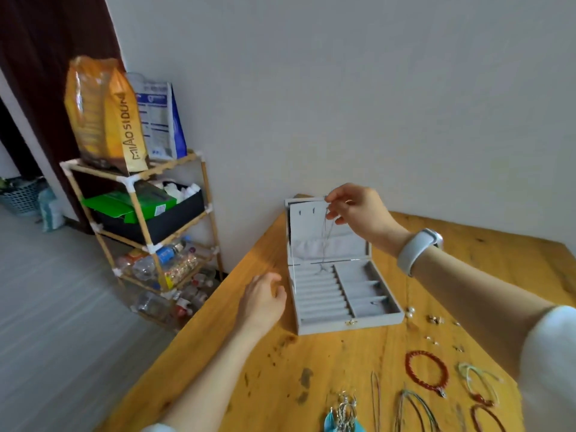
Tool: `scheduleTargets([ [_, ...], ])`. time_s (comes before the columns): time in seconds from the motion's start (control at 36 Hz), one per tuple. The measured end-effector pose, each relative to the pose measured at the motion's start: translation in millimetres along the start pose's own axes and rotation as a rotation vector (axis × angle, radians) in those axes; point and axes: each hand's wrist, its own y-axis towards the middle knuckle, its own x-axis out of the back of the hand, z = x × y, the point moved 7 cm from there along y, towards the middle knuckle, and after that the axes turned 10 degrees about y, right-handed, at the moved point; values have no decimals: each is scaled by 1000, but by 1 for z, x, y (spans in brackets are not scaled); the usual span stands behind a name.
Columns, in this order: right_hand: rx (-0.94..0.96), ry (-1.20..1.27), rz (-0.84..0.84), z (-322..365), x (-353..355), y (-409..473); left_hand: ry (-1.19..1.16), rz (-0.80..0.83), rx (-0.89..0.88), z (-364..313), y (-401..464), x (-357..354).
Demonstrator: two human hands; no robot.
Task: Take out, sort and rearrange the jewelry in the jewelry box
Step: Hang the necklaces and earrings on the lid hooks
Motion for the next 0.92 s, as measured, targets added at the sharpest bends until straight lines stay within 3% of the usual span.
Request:
scheduleTargets([
  [0.11, -21, 162, -78, -8, 9, 35, -137, -68, -47, -28, 47, 16],
  [0.39, 6, 236, -92, -37, 7, 90, -337, -147, -55, -47, 138, 11],
  [0.67, -86, 87, -6, -84, -5, 93, -349, -305, -105, -43, 155, 7],
  [0.78, -57, -81, 63, -91, -10, 91, -355, -351, -138, -44, 149, 11],
  [0.92, 31, -97, 98, -80, -10, 88, -323, -384, -180, -47, 144, 14],
])
